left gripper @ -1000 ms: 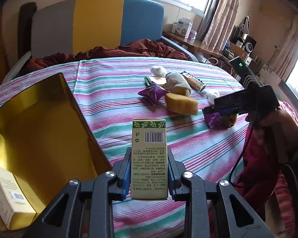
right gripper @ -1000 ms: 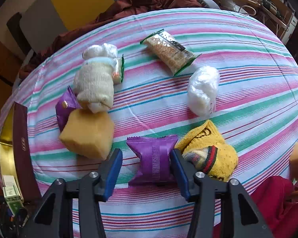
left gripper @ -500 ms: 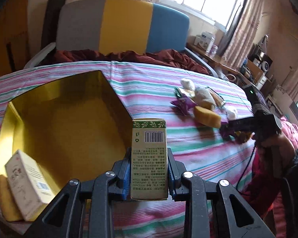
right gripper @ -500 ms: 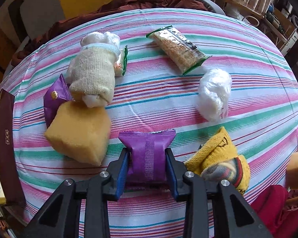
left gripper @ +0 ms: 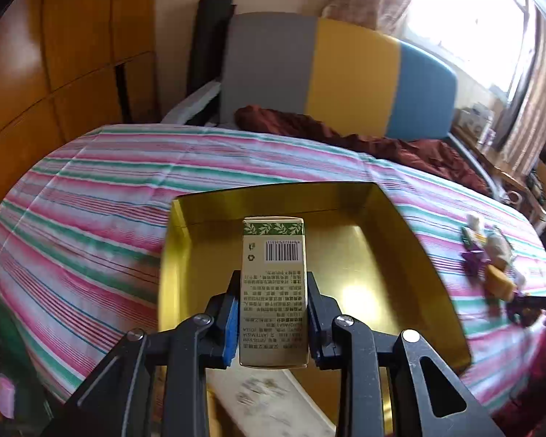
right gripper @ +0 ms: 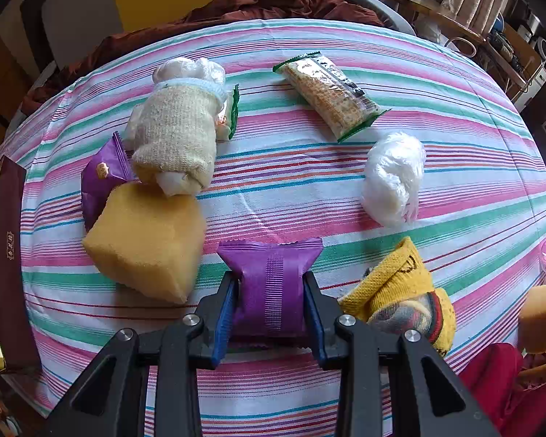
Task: Organize objects
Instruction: 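Carry the carton into the gold tray and release it while the right gripper grasps a purple packet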
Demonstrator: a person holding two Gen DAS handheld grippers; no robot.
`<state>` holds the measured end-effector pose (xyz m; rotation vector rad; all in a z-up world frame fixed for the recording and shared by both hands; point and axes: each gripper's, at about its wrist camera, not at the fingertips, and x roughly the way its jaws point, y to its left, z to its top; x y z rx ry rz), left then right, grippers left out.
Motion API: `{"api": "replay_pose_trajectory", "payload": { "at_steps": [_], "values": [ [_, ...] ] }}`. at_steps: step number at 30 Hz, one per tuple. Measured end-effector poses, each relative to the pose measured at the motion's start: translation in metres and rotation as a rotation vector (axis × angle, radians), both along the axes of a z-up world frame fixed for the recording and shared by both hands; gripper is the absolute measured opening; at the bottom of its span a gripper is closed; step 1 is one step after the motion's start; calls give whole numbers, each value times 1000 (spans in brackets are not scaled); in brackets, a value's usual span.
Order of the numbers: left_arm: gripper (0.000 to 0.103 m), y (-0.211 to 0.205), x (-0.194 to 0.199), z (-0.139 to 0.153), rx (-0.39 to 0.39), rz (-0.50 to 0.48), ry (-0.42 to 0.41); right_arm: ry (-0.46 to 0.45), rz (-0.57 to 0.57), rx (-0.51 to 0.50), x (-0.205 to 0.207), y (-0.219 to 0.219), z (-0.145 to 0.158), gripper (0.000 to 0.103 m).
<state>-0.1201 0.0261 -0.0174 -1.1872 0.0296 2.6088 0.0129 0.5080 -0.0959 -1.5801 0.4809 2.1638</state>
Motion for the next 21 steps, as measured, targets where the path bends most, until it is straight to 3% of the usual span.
{"api": "replay_pose_trajectory", "payload": {
  "at_steps": [7,21],
  "values": [
    [30,-17,-27,-27,-37,38,-60,-2,2,3,-2,-1,1,34],
    [31,-18,-30,-54,-83,78,-90,-8,7,13,-3,-8,0,34]
  ]
}}
